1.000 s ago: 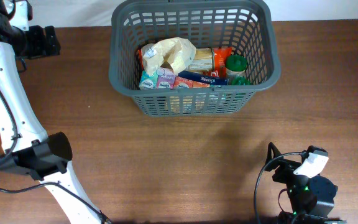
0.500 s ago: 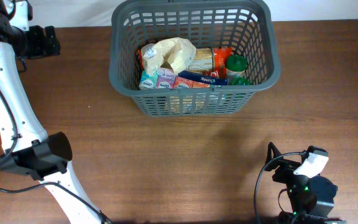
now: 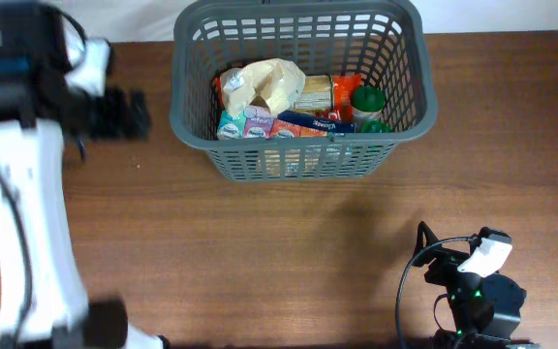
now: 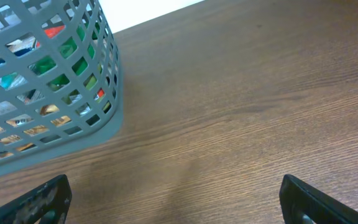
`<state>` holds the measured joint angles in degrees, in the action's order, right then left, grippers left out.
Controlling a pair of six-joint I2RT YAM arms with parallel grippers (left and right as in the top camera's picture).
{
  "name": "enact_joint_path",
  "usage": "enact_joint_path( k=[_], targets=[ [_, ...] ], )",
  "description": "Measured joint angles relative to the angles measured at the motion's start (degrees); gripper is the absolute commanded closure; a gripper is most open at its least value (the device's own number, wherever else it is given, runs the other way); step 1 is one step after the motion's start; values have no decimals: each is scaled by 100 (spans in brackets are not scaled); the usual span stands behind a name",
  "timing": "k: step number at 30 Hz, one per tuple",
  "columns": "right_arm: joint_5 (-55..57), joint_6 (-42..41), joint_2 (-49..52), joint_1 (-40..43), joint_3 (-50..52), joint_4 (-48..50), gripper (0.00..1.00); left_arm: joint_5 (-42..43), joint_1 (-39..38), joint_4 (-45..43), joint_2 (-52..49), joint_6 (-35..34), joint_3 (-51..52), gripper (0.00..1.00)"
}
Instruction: Pack container
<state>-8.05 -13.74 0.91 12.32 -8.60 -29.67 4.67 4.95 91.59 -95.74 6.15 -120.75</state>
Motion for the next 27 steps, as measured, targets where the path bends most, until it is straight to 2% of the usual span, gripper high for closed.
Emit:
enact_joint_path(
  k=[2, 9, 12, 15, 18, 22, 27],
  targets=[
    [0, 0, -2, 0, 0, 0, 1, -31, -181, -426, 710, 11, 855, 1],
    [0, -2, -4, 0, 4, 17, 1, -61, -909, -4242, 3600, 24, 4164, 1],
    [0, 0, -7, 0, 4, 17, 1, -66, -962, -5399, 5007, 24, 5528, 1],
    [0, 2, -7, 0, 4, 17, 1, -66, -962, -5888, 6378, 24, 6749, 1],
    [0, 0, -7, 0, 4, 15, 1, -81, -962, -6043, 7287, 24, 7816, 1],
    [0, 2, -7, 0, 4, 15, 1, -105, -962, -6323, 8078, 24, 9031, 1],
    [0, 0, -7, 0, 4, 15, 1, -111, -962, -7090, 8800, 24, 10142, 1]
  ],
)
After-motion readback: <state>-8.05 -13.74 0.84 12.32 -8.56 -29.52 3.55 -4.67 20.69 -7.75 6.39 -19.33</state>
